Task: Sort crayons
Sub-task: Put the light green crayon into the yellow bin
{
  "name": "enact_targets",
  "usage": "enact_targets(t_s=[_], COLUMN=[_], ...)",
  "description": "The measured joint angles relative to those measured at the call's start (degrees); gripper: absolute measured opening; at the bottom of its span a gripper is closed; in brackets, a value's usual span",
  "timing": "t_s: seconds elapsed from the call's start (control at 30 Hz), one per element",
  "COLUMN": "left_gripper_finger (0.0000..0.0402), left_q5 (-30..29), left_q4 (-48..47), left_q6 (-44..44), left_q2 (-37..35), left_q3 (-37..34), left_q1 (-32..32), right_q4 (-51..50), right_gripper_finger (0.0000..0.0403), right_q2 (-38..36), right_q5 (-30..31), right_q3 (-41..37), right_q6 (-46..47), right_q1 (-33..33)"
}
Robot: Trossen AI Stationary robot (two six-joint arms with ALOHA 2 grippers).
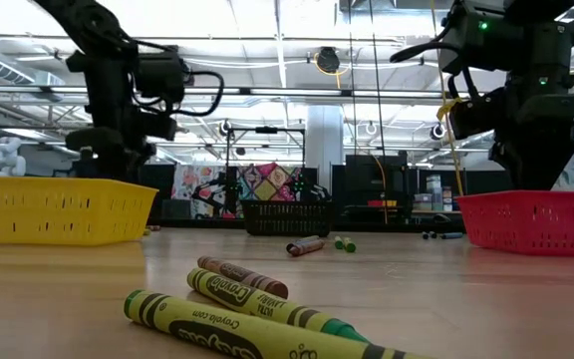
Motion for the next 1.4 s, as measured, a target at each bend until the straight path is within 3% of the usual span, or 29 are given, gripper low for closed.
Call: enact_targets(t_s=[1.1,1.4], left_gripper_finger=[0.0083,0.0009], left_q5=[-1.6,-3.2], left_q4=[6.2,6.6], left_q6=[0.2,0.6], left_q2=[13.8,13.5], left_q3=[0.2,0.1], left_q1=[0.4,0.4], right_q4=[2.1,2.1], right_gripper_finger=[0.0116,0.0116], right_q2=[0.0,0.0], right_q5=[0.0,0.0], right_q3=[0.0,0.0], right_q6=[0.7,0.8], right_q1=[0.0,0.0])
